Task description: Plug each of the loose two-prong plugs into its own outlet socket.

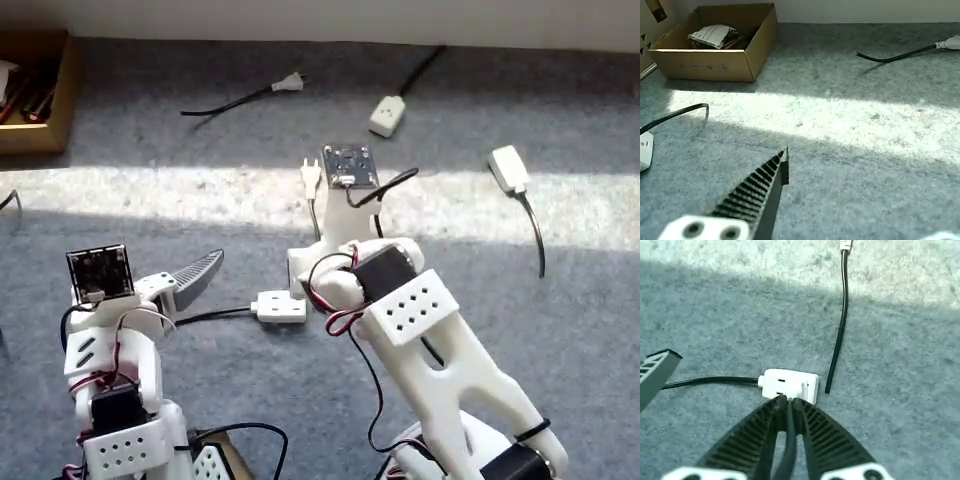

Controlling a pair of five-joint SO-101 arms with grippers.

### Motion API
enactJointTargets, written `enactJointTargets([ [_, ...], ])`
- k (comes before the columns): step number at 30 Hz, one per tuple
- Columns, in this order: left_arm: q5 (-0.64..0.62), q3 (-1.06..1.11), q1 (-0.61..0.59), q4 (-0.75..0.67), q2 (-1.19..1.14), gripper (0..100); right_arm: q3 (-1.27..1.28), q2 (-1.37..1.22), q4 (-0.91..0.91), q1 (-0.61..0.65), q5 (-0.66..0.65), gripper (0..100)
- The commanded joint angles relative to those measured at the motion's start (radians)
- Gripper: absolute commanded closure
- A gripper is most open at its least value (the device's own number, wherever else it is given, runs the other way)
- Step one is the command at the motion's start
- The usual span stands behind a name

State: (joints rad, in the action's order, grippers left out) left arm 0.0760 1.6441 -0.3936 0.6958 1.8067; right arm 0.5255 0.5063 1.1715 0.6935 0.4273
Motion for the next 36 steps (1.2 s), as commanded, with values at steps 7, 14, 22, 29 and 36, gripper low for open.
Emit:
enactJointTargets([
  [7,-0.005,-0.007,-0.010,-0.017,0.010,46,0.016,0.010,0.028,0.012,0.009,99.3],
  [14,-0.005,-0.007,-0.010,-0.017,0.010,46,0.024,0.004,0.005,0.012,0.009,99.3],
  [22,-0.005,-0.007,-0.010,-0.017,0.010,46,0.133,-0.001,-0.147,0.008,0.011,99.3],
  [29,-0.005,-0.007,-0.010,-0.014,0.010,46,0.156,-0.001,-0.162,0.007,0.011,99.3],
  [36,-0.005,-0.007,-0.010,-0.014,0.010,46,0.160,-0.001,-0.170,0.007,0.011,99.3],
])
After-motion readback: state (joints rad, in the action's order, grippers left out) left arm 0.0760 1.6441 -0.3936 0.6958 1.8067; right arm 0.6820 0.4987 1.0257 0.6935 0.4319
